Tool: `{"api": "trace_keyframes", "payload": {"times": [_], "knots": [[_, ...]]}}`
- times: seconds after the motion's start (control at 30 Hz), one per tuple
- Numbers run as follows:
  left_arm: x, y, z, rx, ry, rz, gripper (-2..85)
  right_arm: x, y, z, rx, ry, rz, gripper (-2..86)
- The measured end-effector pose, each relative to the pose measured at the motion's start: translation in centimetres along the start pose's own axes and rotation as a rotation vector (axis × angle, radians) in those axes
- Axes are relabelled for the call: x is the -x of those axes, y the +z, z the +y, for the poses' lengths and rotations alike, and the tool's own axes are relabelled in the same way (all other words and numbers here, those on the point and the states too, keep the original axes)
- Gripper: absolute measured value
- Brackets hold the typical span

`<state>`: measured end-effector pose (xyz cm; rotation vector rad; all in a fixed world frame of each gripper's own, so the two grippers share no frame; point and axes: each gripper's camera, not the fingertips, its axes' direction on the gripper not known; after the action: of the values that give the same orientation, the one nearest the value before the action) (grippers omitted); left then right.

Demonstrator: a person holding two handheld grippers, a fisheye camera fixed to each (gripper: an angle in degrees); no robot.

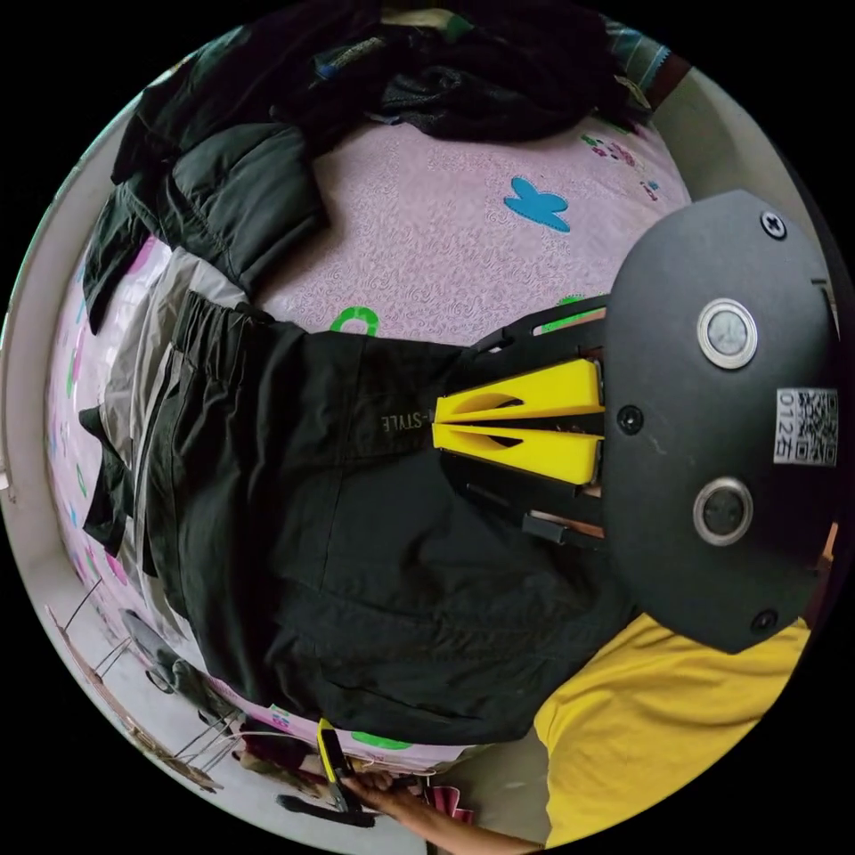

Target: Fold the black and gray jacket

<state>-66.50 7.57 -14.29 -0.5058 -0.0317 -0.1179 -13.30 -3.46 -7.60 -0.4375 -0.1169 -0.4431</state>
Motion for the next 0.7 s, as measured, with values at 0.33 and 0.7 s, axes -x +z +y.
{"api": "trace_keyframes", "payload": {"times": [0.33,0.7], "knots": [[5.8,0.4,15.8,0.147,-0.134,0.25,3.2,-7.1,-0.6,16.6,0.027,0.177,-0.272,6.0],[8.3,3.7,22.0,0.209,-0.162,0.369,7.1,-10.1,2.7,25.6,0.082,0.225,-0.38,7.5]]}}
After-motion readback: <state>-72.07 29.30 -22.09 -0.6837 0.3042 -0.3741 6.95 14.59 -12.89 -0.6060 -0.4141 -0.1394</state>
